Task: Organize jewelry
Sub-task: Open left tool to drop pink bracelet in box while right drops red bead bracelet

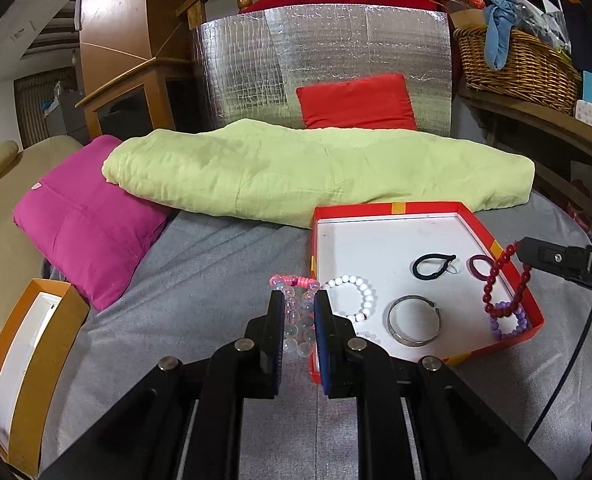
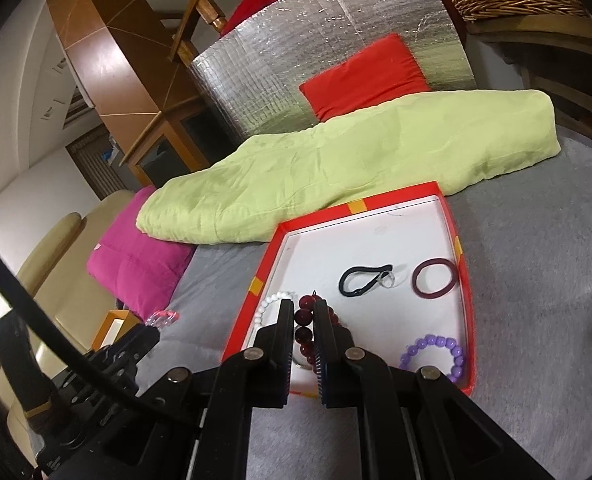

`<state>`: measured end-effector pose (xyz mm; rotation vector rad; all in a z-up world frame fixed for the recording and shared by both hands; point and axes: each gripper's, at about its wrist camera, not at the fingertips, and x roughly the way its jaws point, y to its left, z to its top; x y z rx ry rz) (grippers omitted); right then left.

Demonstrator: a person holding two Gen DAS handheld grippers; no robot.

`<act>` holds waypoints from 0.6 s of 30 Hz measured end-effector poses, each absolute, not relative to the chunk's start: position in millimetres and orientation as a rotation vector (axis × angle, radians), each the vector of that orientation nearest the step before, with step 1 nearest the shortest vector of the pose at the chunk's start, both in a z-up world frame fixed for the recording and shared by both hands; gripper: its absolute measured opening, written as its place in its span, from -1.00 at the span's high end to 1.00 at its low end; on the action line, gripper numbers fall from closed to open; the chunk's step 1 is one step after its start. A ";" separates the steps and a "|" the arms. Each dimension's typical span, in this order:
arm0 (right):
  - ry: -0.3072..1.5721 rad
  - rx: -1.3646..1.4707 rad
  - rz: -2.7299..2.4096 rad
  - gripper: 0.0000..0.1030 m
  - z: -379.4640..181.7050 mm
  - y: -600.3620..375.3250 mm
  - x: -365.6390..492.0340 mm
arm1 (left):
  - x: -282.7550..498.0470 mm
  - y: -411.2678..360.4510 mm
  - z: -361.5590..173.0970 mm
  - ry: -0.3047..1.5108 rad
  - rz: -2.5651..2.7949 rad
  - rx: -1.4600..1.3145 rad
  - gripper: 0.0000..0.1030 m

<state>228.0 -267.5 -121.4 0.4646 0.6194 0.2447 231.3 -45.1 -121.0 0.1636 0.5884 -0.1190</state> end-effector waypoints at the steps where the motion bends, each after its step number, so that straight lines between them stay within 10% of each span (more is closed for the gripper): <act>1: 0.620 0.469 0.242 0.79 -122.5 -269.2 230.2 | 231.9 -46.0 -121.9 0.590 -0.120 0.166 0.71; 18: 0.621 0.609 0.139 0.80 -140.8 -326.4 276.6 | 287.5 -66.4 -140.3 0.695 -0.303 0.080 0.71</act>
